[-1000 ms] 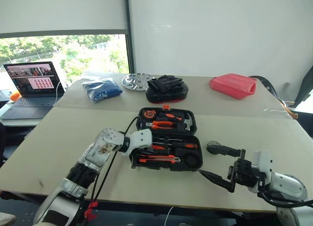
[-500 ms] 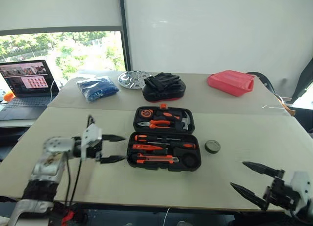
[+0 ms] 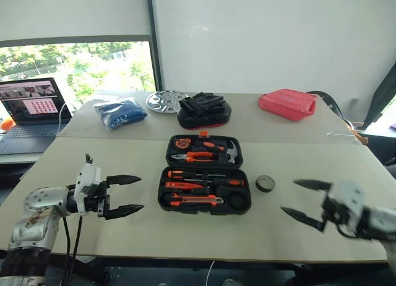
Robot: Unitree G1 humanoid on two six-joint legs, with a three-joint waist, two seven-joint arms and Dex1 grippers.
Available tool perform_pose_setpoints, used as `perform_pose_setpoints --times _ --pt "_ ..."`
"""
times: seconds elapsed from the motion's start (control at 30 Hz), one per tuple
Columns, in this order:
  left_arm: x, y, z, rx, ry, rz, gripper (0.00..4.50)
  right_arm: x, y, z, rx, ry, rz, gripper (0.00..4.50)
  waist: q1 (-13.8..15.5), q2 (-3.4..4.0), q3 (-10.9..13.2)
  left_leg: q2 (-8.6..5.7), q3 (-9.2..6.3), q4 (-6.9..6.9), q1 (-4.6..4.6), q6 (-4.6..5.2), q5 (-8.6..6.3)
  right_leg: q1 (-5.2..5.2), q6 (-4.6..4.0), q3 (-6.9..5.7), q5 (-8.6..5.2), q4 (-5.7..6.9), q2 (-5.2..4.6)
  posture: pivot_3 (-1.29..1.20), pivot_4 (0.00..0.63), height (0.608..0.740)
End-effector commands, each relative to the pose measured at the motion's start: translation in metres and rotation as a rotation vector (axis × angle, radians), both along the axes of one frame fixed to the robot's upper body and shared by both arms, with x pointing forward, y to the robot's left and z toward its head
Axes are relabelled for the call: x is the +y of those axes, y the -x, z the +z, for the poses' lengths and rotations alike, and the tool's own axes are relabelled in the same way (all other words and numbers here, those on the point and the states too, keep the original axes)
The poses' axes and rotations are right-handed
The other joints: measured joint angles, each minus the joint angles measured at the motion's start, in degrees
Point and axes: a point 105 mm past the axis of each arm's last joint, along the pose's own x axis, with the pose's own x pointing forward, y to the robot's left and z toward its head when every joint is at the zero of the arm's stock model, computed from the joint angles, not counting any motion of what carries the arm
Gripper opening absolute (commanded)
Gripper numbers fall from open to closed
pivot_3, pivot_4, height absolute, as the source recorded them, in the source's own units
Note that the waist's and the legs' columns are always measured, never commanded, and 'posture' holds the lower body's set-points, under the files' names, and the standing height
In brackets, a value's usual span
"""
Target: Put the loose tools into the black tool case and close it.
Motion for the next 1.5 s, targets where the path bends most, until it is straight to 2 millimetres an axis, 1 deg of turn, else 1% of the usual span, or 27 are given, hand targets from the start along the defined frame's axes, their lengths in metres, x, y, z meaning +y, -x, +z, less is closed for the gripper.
perform_pose_setpoints --times 0.03,0.17,0.23,0.27,0.37,0.43,0.47,0.5,0.53,0.6,0.67,0.73,0.77,0.8,0.87,0.93,1.0,1.07,1.2,1.33,1.4,1.5 --pt "-0.012 0.0 0.01 -0.037 0.03 -0.017 4.42 0.007 -0.023 -0.017 0.154 0.11 0.01 4.5 0.2 -0.01 0.0 0.0 -0.02 0.0 -0.05 0.01 -0.01 -0.02 -0.01 -0.04 0.0 -0.01 0.0 0.0 0.15 0.74" --pt "-0.019 0.004 0.008 -0.029 0.033 -0.027 4.42 0.008 -0.036 -0.03 0.248 0.192 0.019 4.5 0.8 -0.01 0.0 -0.06 -0.07 -0.01 -0.28 0.14 -0.1 -0.17 0.05 -0.12 -0.04 -0.1 -0.07 0.0 0.15 0.74" --pt "-0.02 0.007 0.007 -0.026 0.034 -0.028 4.5 0.004 -0.04 -0.039 0.291 0.249 0.012 4.0 1.0 -0.01 0.0 -0.11 -0.05 -0.01 -0.45 0.15 -0.11 -0.32 0.07 -0.12 -0.05 -0.12 -0.18 0.0 0.15 0.74" --pt "-0.021 0.007 0.007 -0.025 0.034 -0.027 4.5 0.002 -0.041 -0.042 0.302 0.265 0.009 3.85 1.0 -0.01 0.0 -0.11 -0.03 0.01 -0.6 0.15 -0.12 -0.48 0.08 -0.12 -0.05 -0.11 -0.2 0.0 0.15 0.74" --pt "-0.02 0.008 0.006 -0.024 0.031 -0.019 4.5 -0.001 -0.047 -0.044 0.303 0.3 -0.001 2.83 1.0 -0.01 0.0 -0.12 -0.02 0.12 -1.02 0.13 -0.1 -0.98 0.08 -0.1 -0.01 0.04 -0.22 0.0 0.15 0.74" --pt "-0.019 0.008 0.006 -0.023 0.03 -0.014 4.5 0.0 -0.051 -0.043 0.282 0.309 -0.005 2.22 1.0 -0.01 0.0 -0.1 -0.04 0.13 -1.01 0.12 -0.09 -0.96 0.05 -0.13 0.01 0.05 -0.19 0.0 0.15 0.74" --pt "-0.019 0.008 0.006 -0.023 0.028 -0.012 4.5 0.0 -0.052 -0.042 0.273 0.316 0.001 1.85 1.0 -0.01 0.0 -0.1 -0.04 0.13 -0.99 0.11 -0.08 -0.94 0.03 -0.14 0.04 0.06 -0.19 0.0 0.15 0.74" --pt "-0.018 0.009 0.006 -0.023 0.027 -0.011 4.5 0.001 -0.052 -0.04 0.265 0.319 0.013 1.65 1.0 -0.01 0.0 -0.09 -0.03 0.14 -0.93 0.08 -0.06 -0.91 0.02 -0.13 0.08 0.07 -0.18 0.0 0.15 0.74" --pt "-0.018 0.009 0.005 -0.022 0.027 -0.011 4.5 0.002 -0.051 -0.039 0.255 0.315 0.027 1.29 0.9 -0.01 0.0 -0.09 -0.04 0.14 -0.93 0.06 -0.04 -0.9 0.03 -0.13 0.11 0.06 -0.17 0.0 0.15 0.74" --pt "-0.019 0.009 0.005 -0.021 0.025 -0.013 4.5 0.005 -0.049 -0.031 0.237 0.311 0.063 0.56 0.9 -0.01 0.0 -0.1 -0.03 0.14 -0.92 0.06 -0.03 -0.9 0.03 -0.12 0.12 0.07 -0.17 0.0 0.15 0.74" --pt "-0.021 0.01 0.004 -0.02 0.025 -0.02 4.5 0.006 -0.049 -0.017 0.206 0.304 0.083 0.02 0.9 -0.01 0.0 -0.09 -0.03 0.13 -0.93 0.06 -0.03 -0.92 0.03 -0.12 0.12 0.07 -0.15 0.0 0.15 0.74" --pt "-0.023 0.011 0.003 -0.019 0.024 -0.029 4.5 0.016 -0.046 0.001 0.177 0.269 0.127 0.02 0.9 0.01 0.0 -0.08 -0.03 0.13 -0.98 0.06 -0.03 -0.97 0.03 -0.12 0.12 0.07 -0.15 0.0 0.15 0.74" --pt "-0.023 0.012 0.003 -0.018 0.024 -0.033 4.5 0.024 -0.044 0.01 0.157 0.24 0.155 0.02 0.9 0.01 0.0 -0.08 -0.03 0.13 -1.0 0.06 -0.03 -0.99 0.03 -0.12 0.12 0.07 -0.15 0.0 0.15 0.74" --pt "-0.024 0.012 0.003 -0.017 0.024 -0.035 4.5 0.03 -0.043 0.015 0.145 0.222 0.172 0.02 0.7 0.02 0.0 -0.08 -0.04 0.13 -1.0 0.06 -0.03 -0.99 0.03 -0.12 0.12 0.07 -0.15 0.0 0.15 0.74" --pt "-0.025 0.014 0.001 -0.012 0.021 -0.043 4.5 0.053 -0.028 0.021 0.2 0.18 0.265 0.02 0.5 0.02 0.0 -0.04 -0.04 0.12 -0.98 0.06 -0.03 -0.99 0.02 -0.13 0.13 0.08 -0.12 0.0 0.15 0.74" --pt "-0.026 0.014 -0.001 -0.009 0.017 -0.047 4.5 0.074 -0.015 0.019 0.258 0.163 0.335 0.02 0.5 0.02 0.0 -0.02 -0.06 0.11 -0.97 0.06 -0.03 -0.98 0.02 -0.14 0.13 0.08 -0.11 0.0 0.15 0.74" --pt "-0.027 0.013 -0.002 -0.009 0.016 -0.049 4.5 0.086 -0.005 0.013 0.296 0.191 0.366 0.02 0.6 0.02 0.0 -0.01 -0.09 0.09 -0.98 0.06 -0.03 -1.0 0.01 -0.16 0.13 0.08 -0.09 0.0 0.15 0.74" --pt "-0.029 0.013 -0.003 -0.008 0.017 -0.05 4.5 0.094 -0.001 0.008 0.316 0.197 0.366 0.02 0.7 0.02 0.0 -0.04 -0.08 0.11 -1.0 0.06 -0.03 -1.0 0.02 -0.16 0.13 0.08 -0.12 0.0 0.15 0.74" --pt "-0.031 0.014 -0.004 -0.006 0.017 -0.053 4.5 0.099 0.003 -0.005 0.37 0.231 0.347 0.02 1.1 0.01 0.0 -0.07 -0.07 0.2 -1.04 0.06 -0.03 -0.99 0.03 -0.17 0.13 0.07 -0.15 0.0 0.15 0.74" --pt "-0.031 0.013 -0.005 -0.006 0.017 -0.051 4.5 0.103 -0.001 -0.013 0.383 0.245 0.324 0.02 1.0 0.01 0.0 -0.07 -0.07 0.19 -1.04 0.06 -0.03 -1.01 0.03 -0.17 0.13 0.06 -0.14 0.0 0.15 0.74" --pt "-0.032 0.013 -0.005 -0.006 0.015 -0.051 4.5 0.099 -0.002 -0.022 0.417 0.291 0.3 0.02 0.9 0.01 0.0 -0.06 -0.08 0.19 -1.04 0.06 -0.03 -1.01 0.03 -0.17 0.13 0.07 -0.13 0.0 0.15 0.74" --pt "-0.032 0.013 -0.005 -0.009 0.014 -0.048 4.5 0.093 -0.006 -0.026 0.415 0.318 0.268 0.02 0.9 0.01 0.0 -0.05 -0.07 0.19 -1.02 0.06 -0.03 -1.0 0.03 -0.17 0.13 0.08 -0.12 0.0 0.15 0.74"
